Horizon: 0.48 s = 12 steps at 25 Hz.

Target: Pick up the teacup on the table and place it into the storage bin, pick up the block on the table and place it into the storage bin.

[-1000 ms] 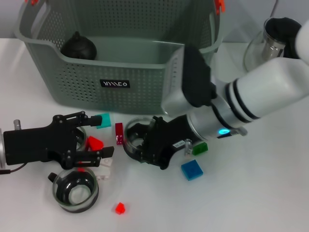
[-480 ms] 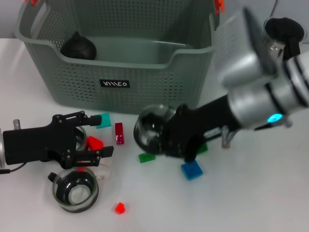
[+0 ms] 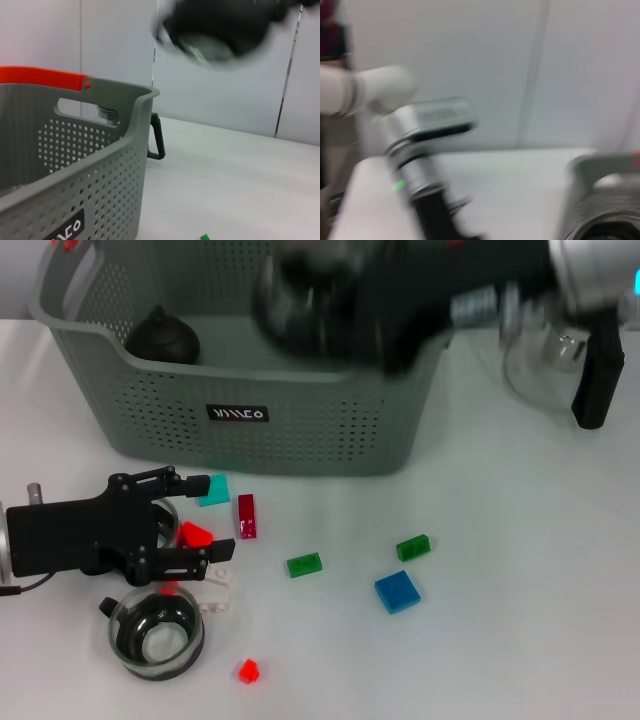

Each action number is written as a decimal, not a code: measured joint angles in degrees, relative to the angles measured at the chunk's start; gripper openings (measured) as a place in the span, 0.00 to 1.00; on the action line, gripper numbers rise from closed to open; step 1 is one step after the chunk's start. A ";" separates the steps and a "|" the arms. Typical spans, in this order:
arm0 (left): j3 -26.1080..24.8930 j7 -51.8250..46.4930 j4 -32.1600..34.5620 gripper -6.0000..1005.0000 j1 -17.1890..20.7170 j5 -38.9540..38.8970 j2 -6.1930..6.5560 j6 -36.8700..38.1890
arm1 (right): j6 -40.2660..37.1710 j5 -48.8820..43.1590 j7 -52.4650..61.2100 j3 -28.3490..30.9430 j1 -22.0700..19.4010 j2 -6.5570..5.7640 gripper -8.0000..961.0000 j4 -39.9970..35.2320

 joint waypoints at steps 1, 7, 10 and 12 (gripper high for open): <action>0.00 0.00 -0.03 0.86 -0.08 0.00 0.03 0.01 | 0.69 -1.31 -0.16 1.92 1.76 -0.11 0.08 0.97; 0.00 0.00 -0.24 0.86 -0.54 -0.06 0.06 0.00 | 8.03 -10.90 -1.30 6.87 10.09 -1.74 0.08 12.14; 0.00 0.01 -0.26 0.85 -0.59 -0.07 0.06 0.09 | 12.70 -13.03 -3.48 6.91 12.24 -2.55 0.08 19.16; 0.00 0.01 -0.28 0.85 -0.72 -0.09 0.06 0.18 | 15.84 -13.17 -5.72 6.85 13.26 -2.90 0.08 23.95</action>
